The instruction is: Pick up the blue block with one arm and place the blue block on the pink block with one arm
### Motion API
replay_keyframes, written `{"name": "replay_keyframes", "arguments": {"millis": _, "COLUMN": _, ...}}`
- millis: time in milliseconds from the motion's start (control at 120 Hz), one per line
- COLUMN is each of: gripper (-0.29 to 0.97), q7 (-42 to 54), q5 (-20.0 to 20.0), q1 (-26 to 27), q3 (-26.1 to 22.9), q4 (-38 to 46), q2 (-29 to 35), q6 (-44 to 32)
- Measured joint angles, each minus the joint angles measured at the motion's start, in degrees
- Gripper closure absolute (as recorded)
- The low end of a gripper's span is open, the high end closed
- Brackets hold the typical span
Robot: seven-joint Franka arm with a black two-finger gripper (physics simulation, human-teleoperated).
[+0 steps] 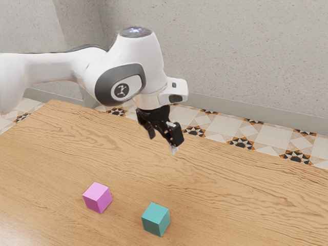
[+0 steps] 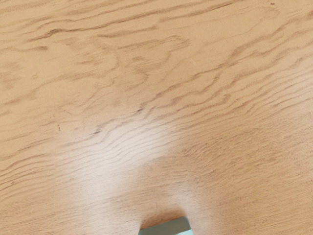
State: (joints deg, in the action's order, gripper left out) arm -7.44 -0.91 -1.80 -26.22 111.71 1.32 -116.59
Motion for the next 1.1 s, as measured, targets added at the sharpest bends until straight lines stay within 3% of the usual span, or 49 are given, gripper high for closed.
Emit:
{"name": "replay_keyframes", "arguments": {"millis": 275, "gripper": 0.0, "q7": 0.0, "q5": 0.0, "q1": 2.7, "q3": -2.0, "q4": 9.3, "q2": 0.8, "q6": -10.0}}
{"name": "replay_keyframes", "arguments": {"millis": 508, "gripper": 0.0, "q7": -0.1, "q5": 0.1, "q1": -1.7, "q3": -2.6, "q4": 16.7, "q2": 3.6, "q6": -16.4}}
{"name": "replay_keyframes", "arguments": {"millis": 650, "gripper": 0.0, "q7": -0.1, "q5": 0.4, "q1": -0.8, "q3": -4.1, "q4": 20.0, "q2": 5.3, "q6": -19.3}}
{"name": "replay_keyframes", "arguments": {"millis": 1100, "gripper": 0.0, "q7": 7.2, "q5": 7.6, "q1": -0.9, "q3": -5.6, "q4": 24.6, "q2": 10.2, "q6": -21.8}}
